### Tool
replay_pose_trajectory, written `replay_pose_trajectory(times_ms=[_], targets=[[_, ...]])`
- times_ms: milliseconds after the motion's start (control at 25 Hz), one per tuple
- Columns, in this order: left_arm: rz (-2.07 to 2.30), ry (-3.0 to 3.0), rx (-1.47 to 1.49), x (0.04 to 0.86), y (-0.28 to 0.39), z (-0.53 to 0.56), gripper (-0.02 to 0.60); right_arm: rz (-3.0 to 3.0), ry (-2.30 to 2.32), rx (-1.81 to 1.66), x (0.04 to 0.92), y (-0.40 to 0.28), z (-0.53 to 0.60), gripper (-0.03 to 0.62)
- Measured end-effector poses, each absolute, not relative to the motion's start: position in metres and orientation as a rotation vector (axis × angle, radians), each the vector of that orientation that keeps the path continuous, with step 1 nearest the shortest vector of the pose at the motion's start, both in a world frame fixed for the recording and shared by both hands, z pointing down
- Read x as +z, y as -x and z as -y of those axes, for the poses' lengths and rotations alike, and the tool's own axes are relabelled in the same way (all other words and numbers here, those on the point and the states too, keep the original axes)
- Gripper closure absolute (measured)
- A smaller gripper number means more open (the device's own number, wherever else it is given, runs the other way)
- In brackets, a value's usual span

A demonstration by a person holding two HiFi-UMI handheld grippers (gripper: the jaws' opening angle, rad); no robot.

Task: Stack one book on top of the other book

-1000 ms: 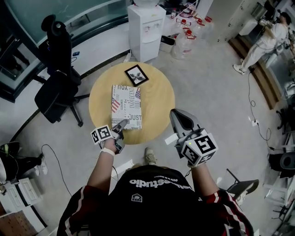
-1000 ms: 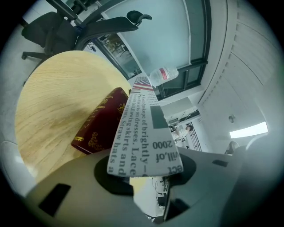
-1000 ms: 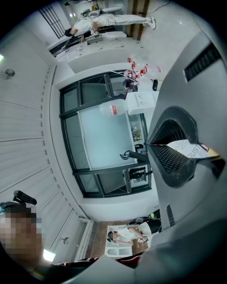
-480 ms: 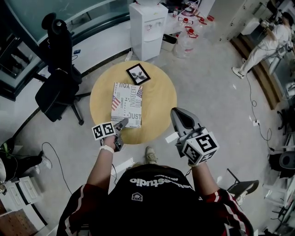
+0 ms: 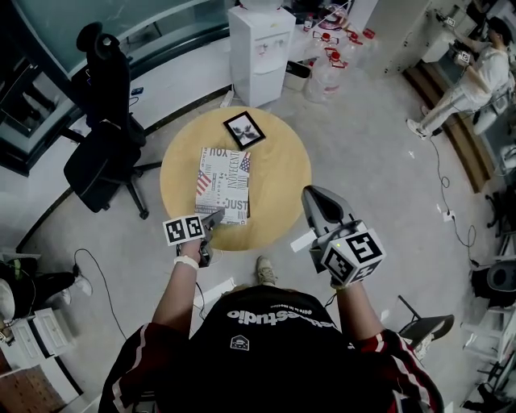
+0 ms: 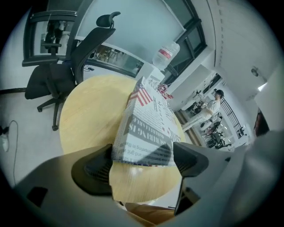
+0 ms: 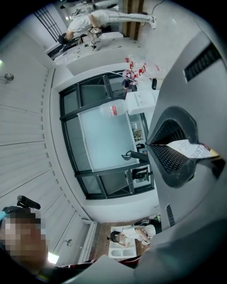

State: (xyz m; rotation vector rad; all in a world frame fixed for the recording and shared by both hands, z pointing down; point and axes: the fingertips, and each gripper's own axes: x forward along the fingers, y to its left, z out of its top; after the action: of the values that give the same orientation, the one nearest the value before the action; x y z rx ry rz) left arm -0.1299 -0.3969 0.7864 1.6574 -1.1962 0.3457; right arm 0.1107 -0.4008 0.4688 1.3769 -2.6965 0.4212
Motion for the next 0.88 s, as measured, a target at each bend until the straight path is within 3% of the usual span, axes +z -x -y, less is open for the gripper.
replay_pose_trajectory(times_ms=[400, 880], targets=[[1.254, -1.646, 0.208, 0.783, 0.157, 0.382, 0.164, 2.706, -1.369, 0.409, 0.464, -0.101, 0.390, 0.565], [1.198, -1.703, 0.153, 0.763, 0.135, 0.405, 0.167, 2.686, -1.387, 0.406, 0.462, -0.098, 0.376, 0.565]])
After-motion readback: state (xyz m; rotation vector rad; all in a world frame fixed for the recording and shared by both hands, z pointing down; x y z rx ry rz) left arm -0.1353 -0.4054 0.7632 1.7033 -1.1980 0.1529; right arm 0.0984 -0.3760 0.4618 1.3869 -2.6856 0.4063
